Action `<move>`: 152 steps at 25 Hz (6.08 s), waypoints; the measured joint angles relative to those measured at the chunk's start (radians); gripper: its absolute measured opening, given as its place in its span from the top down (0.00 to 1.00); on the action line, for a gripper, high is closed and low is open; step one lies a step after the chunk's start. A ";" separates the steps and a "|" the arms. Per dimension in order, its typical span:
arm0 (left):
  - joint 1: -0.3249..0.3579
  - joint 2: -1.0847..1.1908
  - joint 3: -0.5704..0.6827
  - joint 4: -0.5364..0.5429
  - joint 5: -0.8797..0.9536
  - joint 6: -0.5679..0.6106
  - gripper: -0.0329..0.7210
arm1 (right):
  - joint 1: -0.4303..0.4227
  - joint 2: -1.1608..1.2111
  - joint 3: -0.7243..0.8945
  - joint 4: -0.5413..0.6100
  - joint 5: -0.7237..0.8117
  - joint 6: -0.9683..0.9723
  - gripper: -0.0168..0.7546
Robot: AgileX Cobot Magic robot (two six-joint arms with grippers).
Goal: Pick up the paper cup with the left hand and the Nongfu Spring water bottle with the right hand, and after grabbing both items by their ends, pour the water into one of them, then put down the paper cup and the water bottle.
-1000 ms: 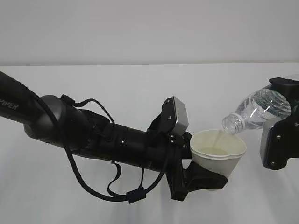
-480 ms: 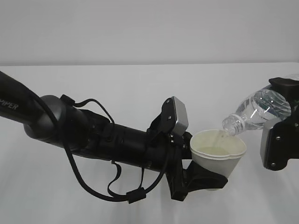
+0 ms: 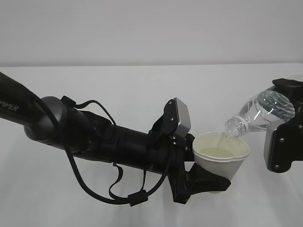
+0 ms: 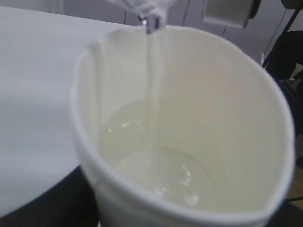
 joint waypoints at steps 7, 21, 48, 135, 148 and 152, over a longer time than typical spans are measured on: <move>0.000 0.000 0.000 0.002 0.000 0.000 0.36 | 0.000 0.000 0.000 0.000 0.000 0.000 0.42; 0.000 0.000 0.000 0.002 0.000 0.000 0.36 | 0.000 0.000 0.000 0.000 0.000 -0.002 0.42; 0.000 0.001 0.000 0.002 0.000 -0.001 0.36 | 0.000 0.000 0.000 0.000 0.000 -0.002 0.42; 0.002 0.001 0.000 -0.104 0.023 0.002 0.36 | 0.000 0.002 0.000 0.000 -0.028 0.640 0.42; 0.010 0.001 0.000 -0.190 0.025 0.092 0.36 | 0.000 0.003 0.000 0.000 -0.157 1.107 0.42; 0.010 0.001 0.000 -0.232 0.025 0.121 0.36 | 0.000 0.003 0.000 -0.004 -0.178 1.263 0.42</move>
